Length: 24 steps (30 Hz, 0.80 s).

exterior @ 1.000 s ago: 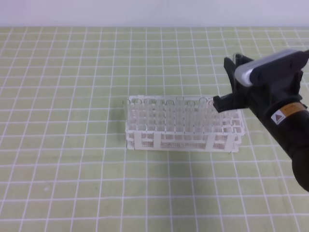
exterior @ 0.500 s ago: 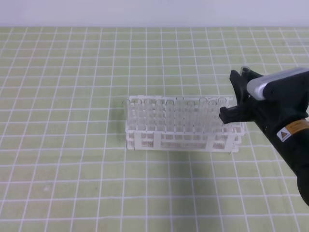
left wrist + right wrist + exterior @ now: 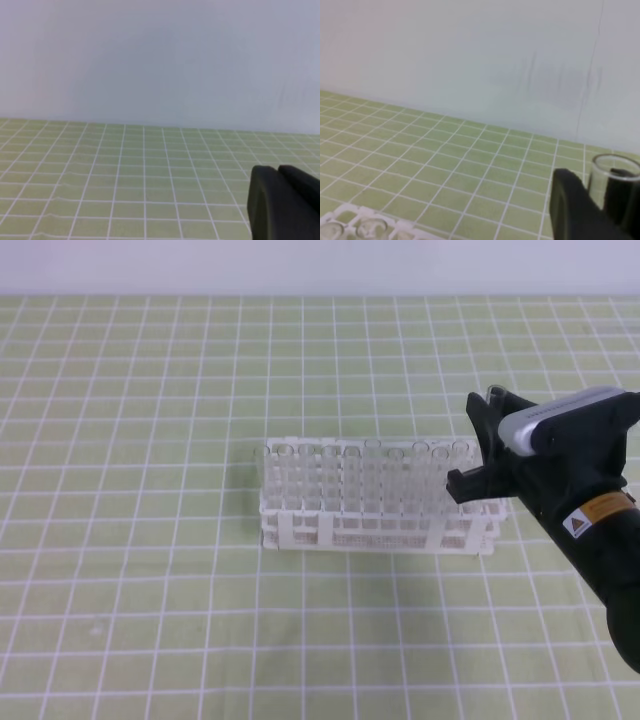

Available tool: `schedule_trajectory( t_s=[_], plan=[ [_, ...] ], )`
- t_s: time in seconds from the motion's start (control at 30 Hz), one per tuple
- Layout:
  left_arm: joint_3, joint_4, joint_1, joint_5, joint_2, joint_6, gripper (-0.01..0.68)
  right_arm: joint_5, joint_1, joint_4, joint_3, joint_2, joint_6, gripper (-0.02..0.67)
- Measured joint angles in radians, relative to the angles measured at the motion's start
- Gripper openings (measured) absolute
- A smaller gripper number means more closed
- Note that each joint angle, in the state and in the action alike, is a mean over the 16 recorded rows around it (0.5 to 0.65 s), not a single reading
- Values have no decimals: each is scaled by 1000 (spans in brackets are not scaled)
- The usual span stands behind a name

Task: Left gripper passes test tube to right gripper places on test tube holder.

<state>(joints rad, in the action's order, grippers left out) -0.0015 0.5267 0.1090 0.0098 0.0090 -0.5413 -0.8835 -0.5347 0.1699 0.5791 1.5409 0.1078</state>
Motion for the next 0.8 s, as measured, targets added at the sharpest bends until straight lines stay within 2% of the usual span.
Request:
schedule_trajectory(
  t_s=[0.5,0.8],
  plan=[
    [12,-25,-6,-17,-23,-6,0,-84,0,-10,-36,25,-8,10],
    [14,-331,-5,57,-24,305,0,-115,0,-18,-55,31,-24,10]
  ],
)
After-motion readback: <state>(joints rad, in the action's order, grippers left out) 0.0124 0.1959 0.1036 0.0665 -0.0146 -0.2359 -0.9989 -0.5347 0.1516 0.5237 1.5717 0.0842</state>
